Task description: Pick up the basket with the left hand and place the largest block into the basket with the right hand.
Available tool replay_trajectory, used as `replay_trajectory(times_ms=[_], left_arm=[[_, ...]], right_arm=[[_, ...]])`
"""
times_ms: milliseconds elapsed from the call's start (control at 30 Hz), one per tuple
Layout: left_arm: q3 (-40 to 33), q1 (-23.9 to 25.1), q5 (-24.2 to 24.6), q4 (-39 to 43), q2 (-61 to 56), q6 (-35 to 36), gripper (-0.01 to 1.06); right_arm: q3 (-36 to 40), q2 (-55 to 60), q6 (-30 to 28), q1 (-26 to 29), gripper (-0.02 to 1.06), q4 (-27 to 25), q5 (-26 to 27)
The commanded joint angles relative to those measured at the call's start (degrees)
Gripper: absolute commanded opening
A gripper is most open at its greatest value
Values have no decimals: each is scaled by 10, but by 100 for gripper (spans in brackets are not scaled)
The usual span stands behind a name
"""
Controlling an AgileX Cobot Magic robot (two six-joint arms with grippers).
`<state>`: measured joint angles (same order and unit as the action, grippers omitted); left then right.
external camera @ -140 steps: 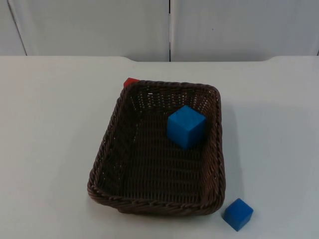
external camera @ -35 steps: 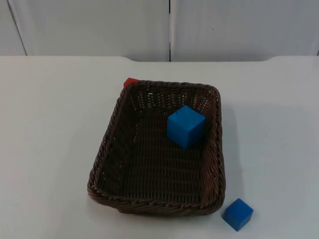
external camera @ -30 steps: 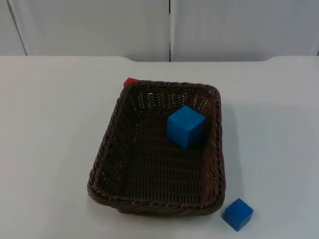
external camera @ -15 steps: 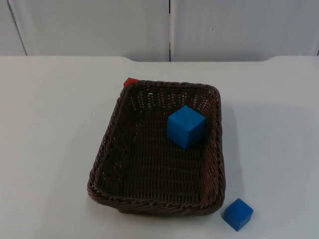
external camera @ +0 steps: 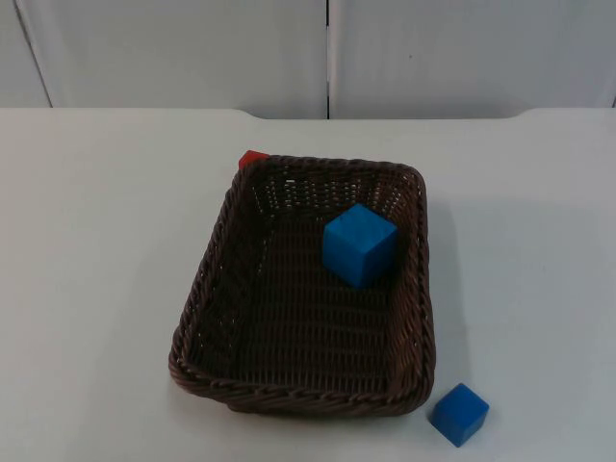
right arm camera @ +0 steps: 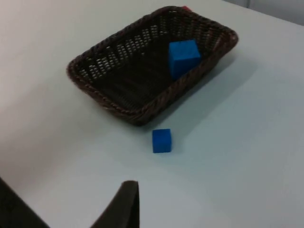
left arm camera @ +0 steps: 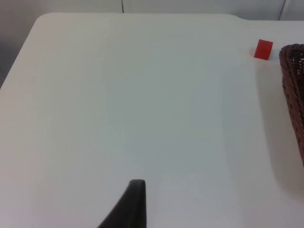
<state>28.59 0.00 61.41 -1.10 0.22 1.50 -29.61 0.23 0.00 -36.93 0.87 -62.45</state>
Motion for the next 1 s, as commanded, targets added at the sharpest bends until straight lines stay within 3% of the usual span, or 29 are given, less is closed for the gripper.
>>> replay_trajectory(times_ms=[0, 967], left_arm=[[-2, 1, 1, 1, -2, 3, 105], [-2, 1, 1, 1, -2, 3, 105]], right_arm=[[2, -2, 3, 32, 105, -2, 7], [2, -2, 3, 293, 105, 0, 7]])
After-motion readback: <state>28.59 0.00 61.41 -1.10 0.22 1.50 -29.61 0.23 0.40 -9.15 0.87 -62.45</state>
